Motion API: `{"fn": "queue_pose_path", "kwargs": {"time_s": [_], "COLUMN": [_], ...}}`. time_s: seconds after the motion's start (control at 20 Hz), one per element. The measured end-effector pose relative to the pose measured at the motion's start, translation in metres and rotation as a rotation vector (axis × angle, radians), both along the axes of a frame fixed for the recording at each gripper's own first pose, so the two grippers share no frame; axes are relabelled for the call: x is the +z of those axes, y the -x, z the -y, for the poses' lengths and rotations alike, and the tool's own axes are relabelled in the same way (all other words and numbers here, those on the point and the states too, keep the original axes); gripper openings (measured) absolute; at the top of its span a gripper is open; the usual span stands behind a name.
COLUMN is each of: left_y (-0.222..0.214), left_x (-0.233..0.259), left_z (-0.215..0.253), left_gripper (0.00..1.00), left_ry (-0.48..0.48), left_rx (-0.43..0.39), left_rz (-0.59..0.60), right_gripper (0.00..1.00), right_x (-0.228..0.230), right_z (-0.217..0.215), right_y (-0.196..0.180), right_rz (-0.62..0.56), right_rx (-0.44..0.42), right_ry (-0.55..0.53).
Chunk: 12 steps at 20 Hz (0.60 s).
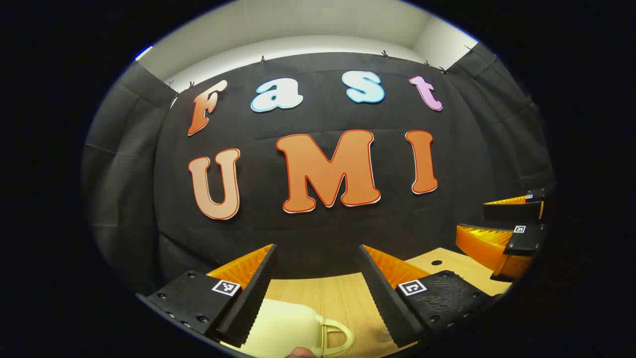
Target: First open the suitcase, pack the skin care products into it, and then close the suitcase.
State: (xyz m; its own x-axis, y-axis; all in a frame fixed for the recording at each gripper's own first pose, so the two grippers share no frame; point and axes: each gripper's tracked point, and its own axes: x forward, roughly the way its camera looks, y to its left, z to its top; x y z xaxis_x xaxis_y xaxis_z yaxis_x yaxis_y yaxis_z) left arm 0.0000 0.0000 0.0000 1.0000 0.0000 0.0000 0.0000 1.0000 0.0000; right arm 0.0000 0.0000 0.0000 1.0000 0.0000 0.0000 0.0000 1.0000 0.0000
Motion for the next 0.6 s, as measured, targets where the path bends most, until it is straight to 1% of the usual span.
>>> {"fn": "queue_pose_path", "kwargs": {"time_s": [0.6], "left_y": [0.0014], "left_x": [-0.0107], "left_z": [0.0019], "left_gripper": [0.99], "left_ry": [-0.032], "left_rx": [-0.017], "left_rz": [-0.033], "right_gripper": [0.96], "right_x": [-0.0004], "right_z": [-0.0027], "right_y": [0.0006], "right_rz": [0.003], "right_rx": [-0.018], "right_ry": [-0.019]}}
